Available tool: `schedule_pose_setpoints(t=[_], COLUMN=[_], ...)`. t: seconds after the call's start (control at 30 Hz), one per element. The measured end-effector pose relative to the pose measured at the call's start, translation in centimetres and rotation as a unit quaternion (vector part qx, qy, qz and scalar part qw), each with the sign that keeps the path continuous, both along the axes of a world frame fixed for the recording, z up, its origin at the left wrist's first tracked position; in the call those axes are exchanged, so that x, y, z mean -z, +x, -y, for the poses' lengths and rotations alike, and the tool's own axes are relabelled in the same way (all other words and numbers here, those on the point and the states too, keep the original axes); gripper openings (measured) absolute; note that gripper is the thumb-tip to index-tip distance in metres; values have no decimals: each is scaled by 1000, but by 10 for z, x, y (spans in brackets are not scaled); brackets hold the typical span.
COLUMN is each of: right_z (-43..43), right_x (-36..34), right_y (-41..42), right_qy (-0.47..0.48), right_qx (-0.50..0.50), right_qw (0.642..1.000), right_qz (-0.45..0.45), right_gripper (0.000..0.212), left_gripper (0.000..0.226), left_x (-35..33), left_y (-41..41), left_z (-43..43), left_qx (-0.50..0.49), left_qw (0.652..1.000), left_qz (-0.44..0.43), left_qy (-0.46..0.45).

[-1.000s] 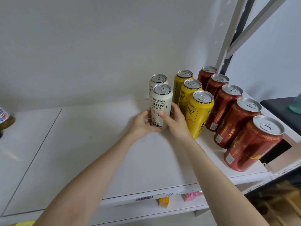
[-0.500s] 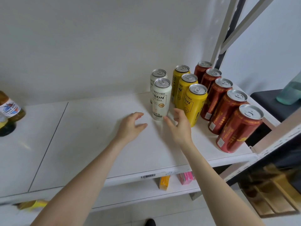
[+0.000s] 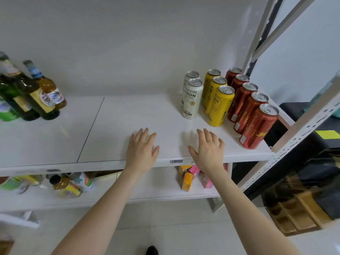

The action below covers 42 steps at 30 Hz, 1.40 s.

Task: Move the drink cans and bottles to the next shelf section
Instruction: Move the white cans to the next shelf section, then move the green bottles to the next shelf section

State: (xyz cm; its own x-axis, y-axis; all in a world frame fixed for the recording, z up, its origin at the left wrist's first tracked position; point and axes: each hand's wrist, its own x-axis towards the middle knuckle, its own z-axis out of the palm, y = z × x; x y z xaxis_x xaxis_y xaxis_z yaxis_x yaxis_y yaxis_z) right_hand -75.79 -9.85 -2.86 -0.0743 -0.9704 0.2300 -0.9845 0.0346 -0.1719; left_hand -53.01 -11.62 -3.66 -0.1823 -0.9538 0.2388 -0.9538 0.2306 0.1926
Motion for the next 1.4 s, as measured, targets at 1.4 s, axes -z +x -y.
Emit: schedule_pose_setpoints(t=[1.4], right_z=[-2], right_x=[-25], right_y=[495], right_qy=[-43], right_qx=[-24], right_qw=[999], right_qz=[-24], right_gripper=[64], left_gripper=[62], left_x=[-31], left_y=[481], left_z=[-36], left_qx=[-70], left_qw=[992], left_qz=[103], left_qy=[-24])
